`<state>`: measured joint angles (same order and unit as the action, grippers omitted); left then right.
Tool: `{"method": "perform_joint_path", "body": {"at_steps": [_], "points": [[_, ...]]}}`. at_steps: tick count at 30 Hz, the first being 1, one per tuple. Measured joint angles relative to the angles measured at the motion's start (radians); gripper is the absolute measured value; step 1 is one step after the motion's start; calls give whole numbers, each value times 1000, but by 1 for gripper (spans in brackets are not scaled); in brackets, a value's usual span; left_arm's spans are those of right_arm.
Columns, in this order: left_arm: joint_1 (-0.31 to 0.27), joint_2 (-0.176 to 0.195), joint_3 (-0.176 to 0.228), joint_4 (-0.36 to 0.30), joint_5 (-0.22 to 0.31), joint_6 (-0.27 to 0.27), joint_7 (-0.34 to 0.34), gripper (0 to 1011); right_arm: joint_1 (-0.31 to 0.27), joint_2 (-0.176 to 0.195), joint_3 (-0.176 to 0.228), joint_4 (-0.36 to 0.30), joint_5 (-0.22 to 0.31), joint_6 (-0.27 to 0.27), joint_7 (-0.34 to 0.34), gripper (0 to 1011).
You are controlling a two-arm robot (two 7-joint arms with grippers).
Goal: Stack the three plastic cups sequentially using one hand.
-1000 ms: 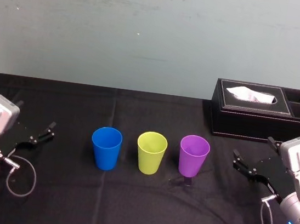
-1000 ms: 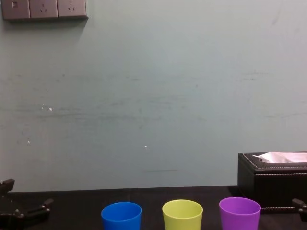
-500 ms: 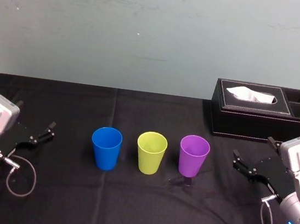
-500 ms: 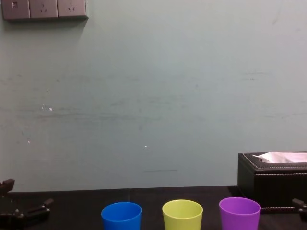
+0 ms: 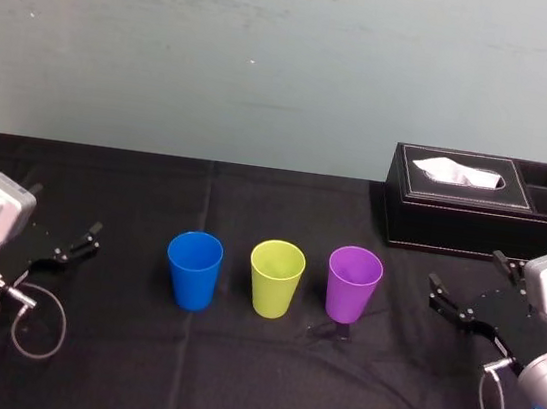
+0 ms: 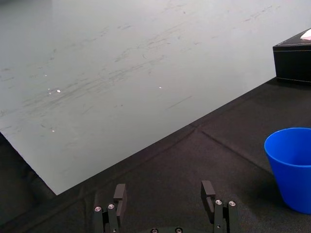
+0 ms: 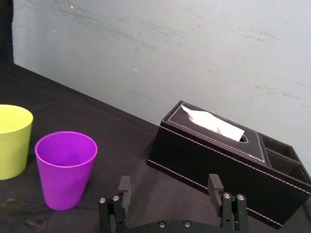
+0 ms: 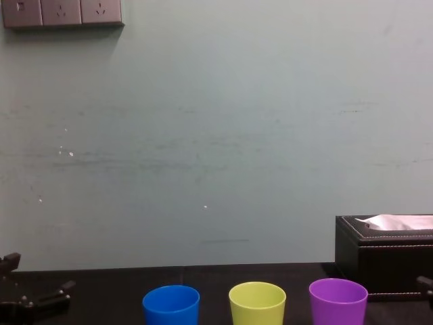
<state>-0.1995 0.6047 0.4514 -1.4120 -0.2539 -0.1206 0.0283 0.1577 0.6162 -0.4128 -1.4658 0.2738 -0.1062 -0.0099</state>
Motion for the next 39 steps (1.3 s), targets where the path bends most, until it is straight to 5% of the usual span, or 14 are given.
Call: {"method": "perform_joint_path", "body": {"at_steps": [7, 18, 39], "points": [[0, 0, 0, 0, 0, 0, 0, 1000, -53, 2, 41, -62, 64, 23, 46, 1002], [0, 0, 0, 0, 0, 0, 0, 1000, -101, -45, 71, -114, 183, 120, 128, 1002], [0, 0, 0, 0, 0, 0, 0, 1000, -14, -143, 12, -56, 127, 317, 168, 1002]]}}
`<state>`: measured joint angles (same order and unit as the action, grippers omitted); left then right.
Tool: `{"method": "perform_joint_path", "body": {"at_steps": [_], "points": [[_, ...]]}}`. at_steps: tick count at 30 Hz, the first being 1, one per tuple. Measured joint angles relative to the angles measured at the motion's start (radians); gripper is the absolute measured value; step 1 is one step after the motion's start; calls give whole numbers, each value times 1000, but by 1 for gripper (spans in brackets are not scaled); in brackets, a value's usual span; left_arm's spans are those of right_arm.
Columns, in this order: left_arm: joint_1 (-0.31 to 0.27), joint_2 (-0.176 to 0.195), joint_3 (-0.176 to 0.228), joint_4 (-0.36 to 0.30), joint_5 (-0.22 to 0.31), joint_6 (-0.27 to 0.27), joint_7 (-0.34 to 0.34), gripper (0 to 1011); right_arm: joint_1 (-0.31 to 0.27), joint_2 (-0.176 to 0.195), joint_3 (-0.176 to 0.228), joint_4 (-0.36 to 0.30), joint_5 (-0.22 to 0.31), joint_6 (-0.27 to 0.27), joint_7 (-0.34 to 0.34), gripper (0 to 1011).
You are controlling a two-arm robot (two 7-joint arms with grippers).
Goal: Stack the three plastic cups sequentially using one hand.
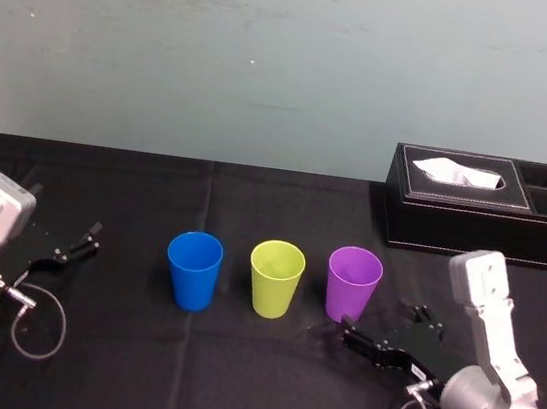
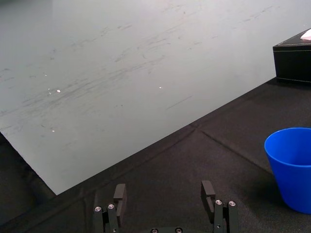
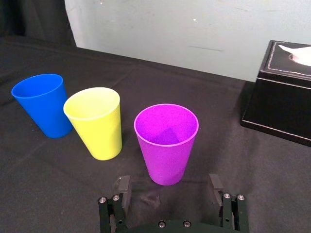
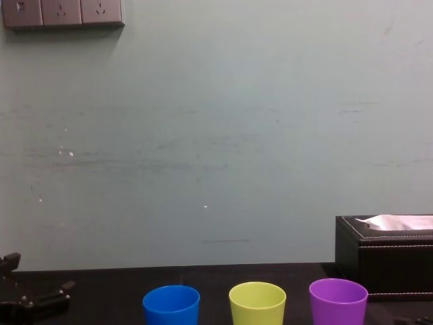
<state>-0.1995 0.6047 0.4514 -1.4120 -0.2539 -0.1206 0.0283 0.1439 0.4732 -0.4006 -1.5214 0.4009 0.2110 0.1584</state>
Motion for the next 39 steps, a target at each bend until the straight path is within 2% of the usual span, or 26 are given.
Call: {"method": "perform_joint_path", "body": {"at_steps": [9, 21, 29, 39], "points": [[0, 0, 0, 0, 0, 0, 0, 1000, 49, -41, -7, 54, -40, 15, 6, 1002], [0, 0, 0, 0, 0, 0, 0, 1000, 104, -96, -13, 126, -84, 9, 22, 1002], [0, 0, 0, 0, 0, 0, 0, 1000, 118, -126, -8, 162, -105, 3, 30, 1002], [0, 0, 0, 0, 0, 0, 0, 1000, 118, -147, 9, 176, -128, -4, 34, 1002]]}}
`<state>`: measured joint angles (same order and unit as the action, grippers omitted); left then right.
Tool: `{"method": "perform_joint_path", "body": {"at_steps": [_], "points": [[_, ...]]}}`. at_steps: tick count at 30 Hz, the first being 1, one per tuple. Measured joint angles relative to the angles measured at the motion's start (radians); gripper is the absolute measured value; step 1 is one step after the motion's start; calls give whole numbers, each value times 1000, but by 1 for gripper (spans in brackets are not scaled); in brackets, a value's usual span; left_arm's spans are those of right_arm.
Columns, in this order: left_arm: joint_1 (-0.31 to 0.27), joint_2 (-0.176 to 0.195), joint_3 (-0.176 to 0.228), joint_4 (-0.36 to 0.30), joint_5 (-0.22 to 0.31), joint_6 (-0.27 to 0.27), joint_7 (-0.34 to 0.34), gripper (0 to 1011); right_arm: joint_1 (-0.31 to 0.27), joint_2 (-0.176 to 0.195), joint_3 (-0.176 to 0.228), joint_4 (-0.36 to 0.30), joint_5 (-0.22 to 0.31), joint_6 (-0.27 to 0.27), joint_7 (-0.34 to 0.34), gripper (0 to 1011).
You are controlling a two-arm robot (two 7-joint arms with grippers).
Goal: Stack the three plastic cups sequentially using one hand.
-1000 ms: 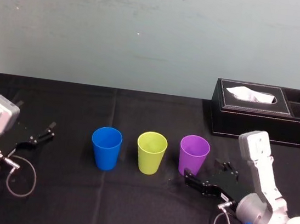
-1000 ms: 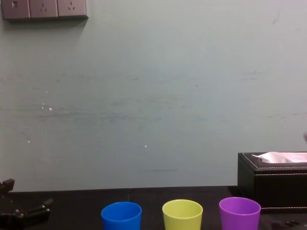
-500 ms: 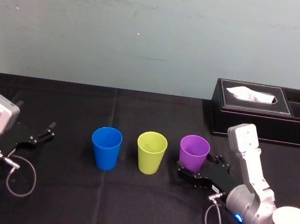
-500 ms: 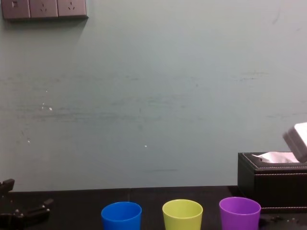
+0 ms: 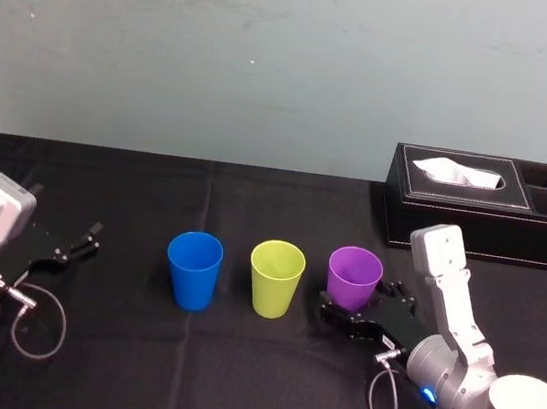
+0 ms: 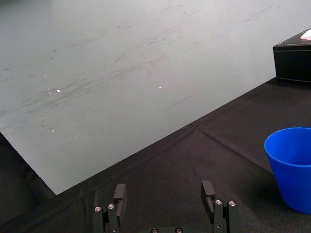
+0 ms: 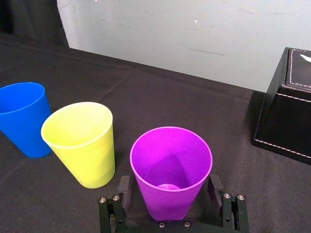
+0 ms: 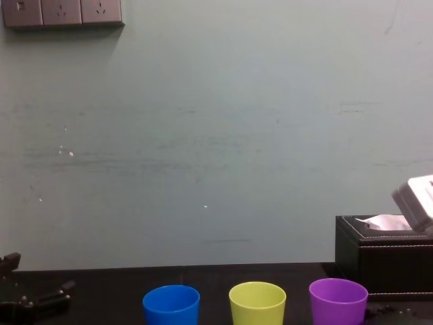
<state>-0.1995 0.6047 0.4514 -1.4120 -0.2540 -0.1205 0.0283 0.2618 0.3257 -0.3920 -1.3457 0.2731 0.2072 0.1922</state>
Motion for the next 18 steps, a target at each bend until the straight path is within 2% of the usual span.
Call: {"method": "perform_joint_path", "body": {"at_steps": [18], "points": [[0, 0, 0, 0, 0, 0, 0, 1000, 12, -40, 19, 39, -46, -12, 14, 1002]]}}
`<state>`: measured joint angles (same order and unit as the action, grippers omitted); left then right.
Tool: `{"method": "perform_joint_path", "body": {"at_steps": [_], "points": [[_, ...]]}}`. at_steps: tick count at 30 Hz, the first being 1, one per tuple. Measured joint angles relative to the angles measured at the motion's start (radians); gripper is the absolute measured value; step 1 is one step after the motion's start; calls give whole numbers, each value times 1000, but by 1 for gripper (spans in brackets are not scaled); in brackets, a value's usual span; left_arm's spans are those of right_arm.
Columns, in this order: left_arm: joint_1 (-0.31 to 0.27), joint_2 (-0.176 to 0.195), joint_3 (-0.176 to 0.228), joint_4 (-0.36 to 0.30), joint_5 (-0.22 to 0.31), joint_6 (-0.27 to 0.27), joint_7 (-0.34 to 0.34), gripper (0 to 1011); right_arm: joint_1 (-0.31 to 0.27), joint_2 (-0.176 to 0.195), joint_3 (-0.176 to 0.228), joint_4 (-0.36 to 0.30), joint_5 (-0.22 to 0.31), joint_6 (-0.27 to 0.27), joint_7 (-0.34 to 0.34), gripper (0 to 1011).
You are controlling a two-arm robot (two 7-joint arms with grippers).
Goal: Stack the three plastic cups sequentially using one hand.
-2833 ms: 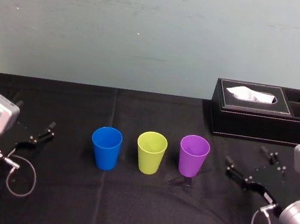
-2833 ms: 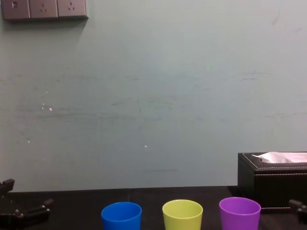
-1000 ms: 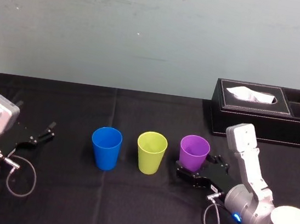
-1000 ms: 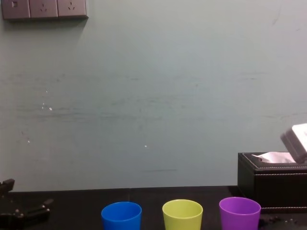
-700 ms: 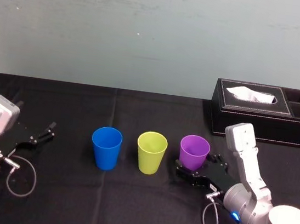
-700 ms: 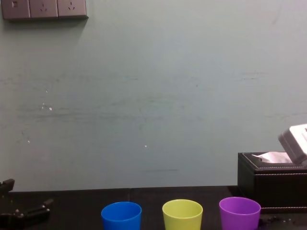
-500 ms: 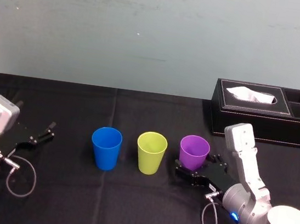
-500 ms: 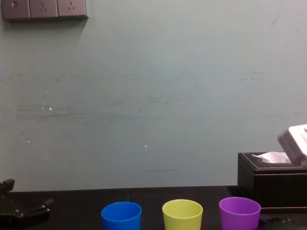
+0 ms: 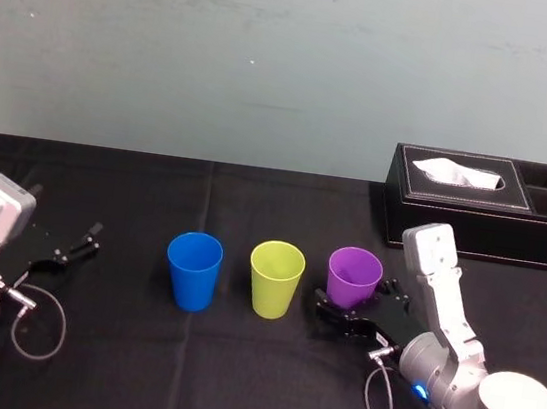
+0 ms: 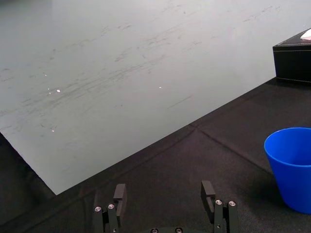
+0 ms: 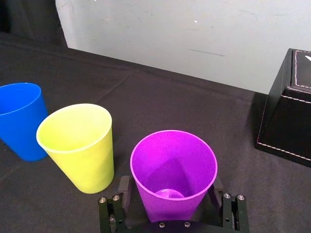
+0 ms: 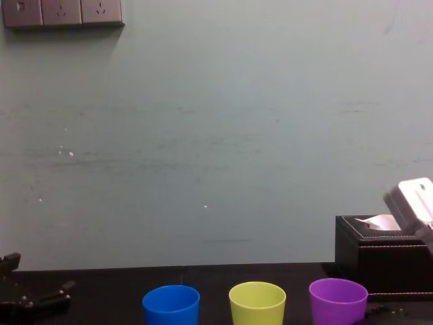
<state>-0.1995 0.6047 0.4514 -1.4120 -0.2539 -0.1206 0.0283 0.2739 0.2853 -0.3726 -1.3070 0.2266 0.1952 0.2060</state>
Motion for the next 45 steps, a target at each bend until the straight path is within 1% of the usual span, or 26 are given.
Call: {"method": "perform_joint_path", "body": {"at_steps": [13, 26, 28, 31, 34, 35, 37, 38, 45], "points": [[0, 0, 0, 0, 0, 0, 0, 1001, 24, -31, 15, 45, -38, -9, 4, 1002], [0, 0, 0, 0, 0, 0, 0, 1000, 23, -30, 15, 44, -38, -9, 3, 1002], [0, 0, 0, 0, 0, 0, 0, 1000, 23, -30, 14, 43, -38, -9, 3, 985], [0, 0, 0, 0, 0, 0, 0, 1000, 23, -29, 14, 42, -37, -8, 3, 911], [0, 0, 0, 0, 0, 0, 0, 1000, 23, -29, 14, 42, -37, -8, 3, 864], [0, 0, 0, 0, 0, 0, 0, 1000, 23, -29, 13, 42, -37, -8, 3, 812], [0, 0, 0, 0, 0, 0, 0, 1000, 23, -29, 13, 42, -37, -8, 3, 778], [0, 0, 0, 0, 0, 0, 0, 1000, 22, -29, 13, 42, -36, -8, 3, 734], [0, 0, 0, 0, 0, 0, 0, 1000, 22, -28, 13, 40, -36, -7, 2, 717]]}}
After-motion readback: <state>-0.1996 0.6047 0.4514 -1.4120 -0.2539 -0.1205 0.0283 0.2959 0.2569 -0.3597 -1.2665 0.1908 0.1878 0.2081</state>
